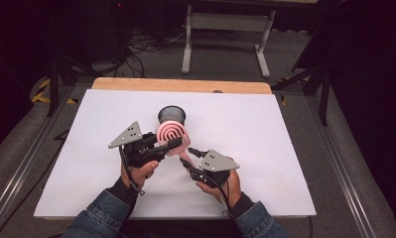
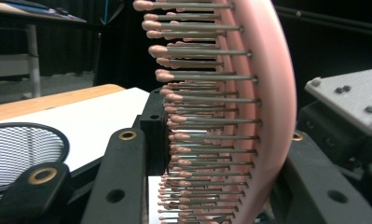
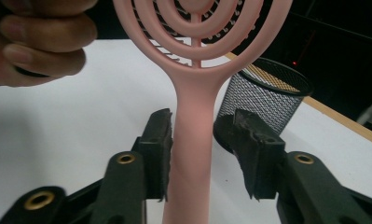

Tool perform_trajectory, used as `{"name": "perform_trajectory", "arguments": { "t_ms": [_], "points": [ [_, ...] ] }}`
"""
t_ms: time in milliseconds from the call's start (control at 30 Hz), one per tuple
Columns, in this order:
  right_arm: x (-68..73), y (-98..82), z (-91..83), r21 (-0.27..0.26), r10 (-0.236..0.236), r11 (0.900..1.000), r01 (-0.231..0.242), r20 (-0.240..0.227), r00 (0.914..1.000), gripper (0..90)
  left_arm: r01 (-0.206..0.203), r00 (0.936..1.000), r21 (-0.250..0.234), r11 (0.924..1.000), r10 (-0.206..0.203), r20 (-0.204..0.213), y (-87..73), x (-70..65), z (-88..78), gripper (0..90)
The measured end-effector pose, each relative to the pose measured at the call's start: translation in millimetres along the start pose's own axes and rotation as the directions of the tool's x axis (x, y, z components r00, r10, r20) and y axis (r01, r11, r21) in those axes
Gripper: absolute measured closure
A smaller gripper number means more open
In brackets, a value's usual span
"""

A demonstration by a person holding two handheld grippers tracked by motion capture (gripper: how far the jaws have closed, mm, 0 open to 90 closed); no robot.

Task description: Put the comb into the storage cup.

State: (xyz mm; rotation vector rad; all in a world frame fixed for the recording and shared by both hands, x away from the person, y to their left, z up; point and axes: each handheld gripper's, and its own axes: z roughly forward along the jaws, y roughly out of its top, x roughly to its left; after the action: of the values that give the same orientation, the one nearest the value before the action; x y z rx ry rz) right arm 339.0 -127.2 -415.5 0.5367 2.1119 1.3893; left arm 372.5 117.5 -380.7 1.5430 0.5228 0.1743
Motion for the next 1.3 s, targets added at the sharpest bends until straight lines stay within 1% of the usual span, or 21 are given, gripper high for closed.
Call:
{"name": "perform_trajectory", "arguments": {
  "t_ms": [67, 100, 200, 233, 300, 367, 400, 433, 500, 533, 600, 667, 700, 733, 867, 967, 1067, 1133, 1167, 1233, 1300],
  "points": [
    [-0.1, 0.2, -4.3, -0.026, 0.006, 1.0, -0.007, -0.011, 0.9999, 49.1, -0.018, 0.9998, -0.002, 0.9998, 0.018, -0.004, 1.6, 0.6, -3.8, 62.6],
    [-0.6, 0.2, -7.4, -0.036, 0.004, 0.999, -0.005, -0.007, 1.0, 45.9, -0.019, 0.9998, -0.002, 0.9998, 0.019, -0.007, 2.0, 0.6, -4.6, 62.6],
    [-4.4, -0.1, -14.2, -0.053, 0.008, 0.999, -0.008, 0.003, 1.0, 41.3, -0.029, 0.9993, 0.001, 0.9996, 0.029, -0.024, 4.7, 1.6, -10.2, 62.6],
    [-7.7, -0.9, -18.1, -0.064, 0.016, 0.998, -0.015, 0.026, 0.9995, 38.7, -0.027, 0.9993, 0.001, 0.9996, 0.027, -0.027, 5.0, 1.4, -11.2, 62.6],
    [-12.0, -1.9, -22.5, -0.073, 0.027, 0.997, -0.024, 0.036, 0.999, 36.1, -0.034, 0.9985, -0.001, 0.9994, 0.034, -0.042, 5.9, 1.8, -14.2, 62.6],
    [-15.9, -3.0, -26.7, -0.074, 0.029, 0.997, -0.025, 0.058, 0.9979, 33.9, -0.036, 0.9981, 0.003, 0.9993, 0.037, -0.049, 6.7, 2.2, -16.6, 62.6],
    [-17.8, -3.8, -28.7, -0.077, 0.037, 0.996, -0.033, 0.057, 0.9977, 32.7, -0.044, 0.9973, 0.003, 0.999, 0.045, -0.058, 7.1, 2.9, -18.5, 62.6],
    [-20.5, -5.2, -31.7, -0.078, 0.05, 0.996, -0.044, 0.072, 0.9962, 28.8, -0.049, 0.9967, 0.006, 0.9988, 0.049, -0.065, 7.4, 3.4, -19.9, 62.6],
    [-24.1, -7.9, -36.6, -0.076, 0.06, 0.996, -0.053, 0.09, 0.9942, 25.4, -0.044, 0.9963, -0.002, 0.999, 0.044, -0.075, 7.8, 6.3, -24.0, 62.6],
    [-25.0, -8.9, -38.1, -0.08, 0.059, 0.996, -0.051, 0.096, 0.9937, 24.5, -0.04, 0.996, -0.007, 0.9992, 0.04, -0.08, 8.1, 7.4, -25.8, 62.6],
    [-26.7, -11.8, -41.7, -0.071, 0.042, 0.997, -0.033, 0.127, 0.991, 22.3, -0.045, 0.9945, -0.009, 0.999, 0.044, -0.095, 9.6, 9.2, -29.6, 62.6],
    [-28.3, -15.7, -45.8, -0.074, 0.036, 0.997, -0.026, 0.143, 0.989, 21.8, -0.047, 0.9921, -0.017, 0.9988, 0.044, -0.118, 11.0, 10.4, -34.1, 62.6],
    [-28.1, -19.4, -50.4, -0.093, 0.024, 0.996, -0.009, 0.167, 0.9856, 21.7, -0.046, 0.9915, -0.02, 0.9987, 0.043, -0.123, 11.5, 10.1, -35.4, 62.6],
    [-28.7, -21.4, -52.9, -0.094, 0.021, 0.996, -0.005, 0.169, 0.9854, 20.6, -0.05, 0.9905, -0.02, 0.9986, 0.047, -0.129, 11.9, 10.0, -36.5, 62.7],
    [-34.0, -29.3, -59.0, -0.064, 0.028, 0.998, -0.016, 0.189, 0.9816, 16.2, -0.067, 0.9862, -0.024, 0.9975, 0.062, -0.153, 15.2, 12.0, -42.6, 62.6],
    [-36.3, -35.1, -64.2, -0.058, 0.034, 0.998, -0.021, 0.224, 0.9741, 13.4, -0.078, 0.983, -0.023, 0.9967, 0.073, -0.168, 18.3, 13.5, -46.4, 62.7],
    [-37.6, -39.2, -69.9, -0.063, 0.037, 0.998, -0.022, 0.24, 0.9702, 9.9, -0.105, 0.9769, -0.019, 0.9943, 0.099, -0.189, 23.0, 15.6, -50.5, 62.7],
    [-39.0, -43.2, -73.0, -0.059, 0.04, 0.998, -0.026, 0.254, 0.9665, 7.9, -0.105, 0.9759, -0.021, 0.9942, 0.099, -0.195, 26.9, 17.5, -52.2, 62.7],
    [-39.8, -44.8, -74.5, -0.06, 0.047, 0.998, -0.033, 0.253, 0.9664, 6.9, -0.107, 0.9757, -0.02, 0.9941, 0.101, -0.195, 28.7, 18.0, -52.2, 62.7],
    [-41.2, -46.6, -76.6, -0.057, 0.047, 0.998, -0.033, 0.254, 0.966, 6.2, -0.129, 0.9705, -0.008, 0.9917, 0.124, -0.207, 34.8, 18.1, -52.1, 62.7],
    [-42.5, -47.9, -80.0, -0.06, 0.047, 0.998, -0.033, 0.255, 0.9658, 5.6, -0.143, 0.9681, -0.007, 0.9896, 0.139, -0.209, 41.7, 18.2, -51.8, 62.7]
  ]
}}
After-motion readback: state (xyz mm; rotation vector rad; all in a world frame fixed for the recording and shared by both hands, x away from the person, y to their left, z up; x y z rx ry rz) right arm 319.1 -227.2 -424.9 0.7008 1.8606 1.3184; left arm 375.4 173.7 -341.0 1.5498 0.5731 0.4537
